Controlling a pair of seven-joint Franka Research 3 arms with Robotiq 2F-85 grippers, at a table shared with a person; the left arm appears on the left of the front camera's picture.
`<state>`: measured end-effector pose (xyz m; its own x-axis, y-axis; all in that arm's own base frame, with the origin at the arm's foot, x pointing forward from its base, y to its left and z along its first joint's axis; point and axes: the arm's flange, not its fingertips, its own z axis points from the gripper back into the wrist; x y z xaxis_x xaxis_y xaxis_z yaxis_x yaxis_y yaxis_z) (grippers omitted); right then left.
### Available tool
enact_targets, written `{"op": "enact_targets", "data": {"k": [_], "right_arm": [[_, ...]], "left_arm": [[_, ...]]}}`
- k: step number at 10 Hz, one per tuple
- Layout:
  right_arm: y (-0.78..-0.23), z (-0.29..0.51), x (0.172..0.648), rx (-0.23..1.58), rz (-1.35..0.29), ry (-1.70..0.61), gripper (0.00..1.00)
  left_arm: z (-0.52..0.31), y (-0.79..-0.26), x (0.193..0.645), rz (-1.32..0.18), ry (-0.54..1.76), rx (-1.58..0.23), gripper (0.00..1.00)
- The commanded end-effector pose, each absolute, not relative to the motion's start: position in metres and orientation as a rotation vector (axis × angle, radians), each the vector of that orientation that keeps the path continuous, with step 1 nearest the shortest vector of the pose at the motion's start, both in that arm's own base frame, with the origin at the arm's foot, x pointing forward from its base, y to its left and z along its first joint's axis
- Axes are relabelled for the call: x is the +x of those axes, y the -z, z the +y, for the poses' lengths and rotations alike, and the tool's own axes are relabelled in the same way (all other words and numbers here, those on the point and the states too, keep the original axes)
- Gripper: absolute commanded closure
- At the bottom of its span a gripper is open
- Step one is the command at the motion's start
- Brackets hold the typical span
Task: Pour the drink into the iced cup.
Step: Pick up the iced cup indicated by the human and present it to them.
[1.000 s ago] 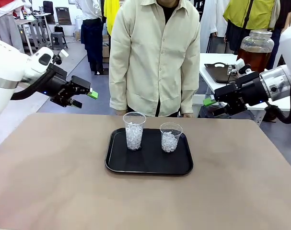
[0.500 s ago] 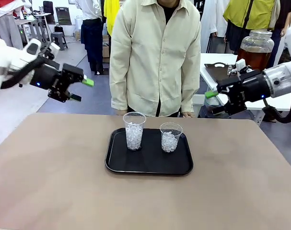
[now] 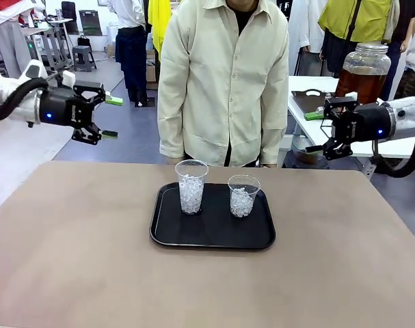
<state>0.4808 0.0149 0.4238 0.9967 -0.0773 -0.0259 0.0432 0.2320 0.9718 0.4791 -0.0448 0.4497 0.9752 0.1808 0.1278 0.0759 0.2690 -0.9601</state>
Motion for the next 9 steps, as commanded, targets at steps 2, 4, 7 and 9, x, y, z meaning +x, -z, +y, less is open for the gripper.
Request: {"op": "enact_targets", "data": {"k": [2,4,7,9], "right_arm": [[-0.401,0.009,0.505,1.444,0.077,0.164,0.00],[-0.384,0.002,0.515,1.472,0.101,0.182,0.00],[-0.373,-0.004,0.533,1.485,0.142,0.182,0.00],[-0.372,-0.003,0.537,1.499,0.161,0.144,0.00]], "left_arm": [[-0.051,-0.423,0.505,-0.085,-0.142,-1.376,0.00],[-0.050,-0.403,0.518,-0.035,-0.137,-1.395,0.00],[-0.042,-0.385,0.531,-0.020,-0.102,-1.415,0.00],[-0.037,-0.383,0.533,-0.026,-0.039,-1.443,0.00]]}}
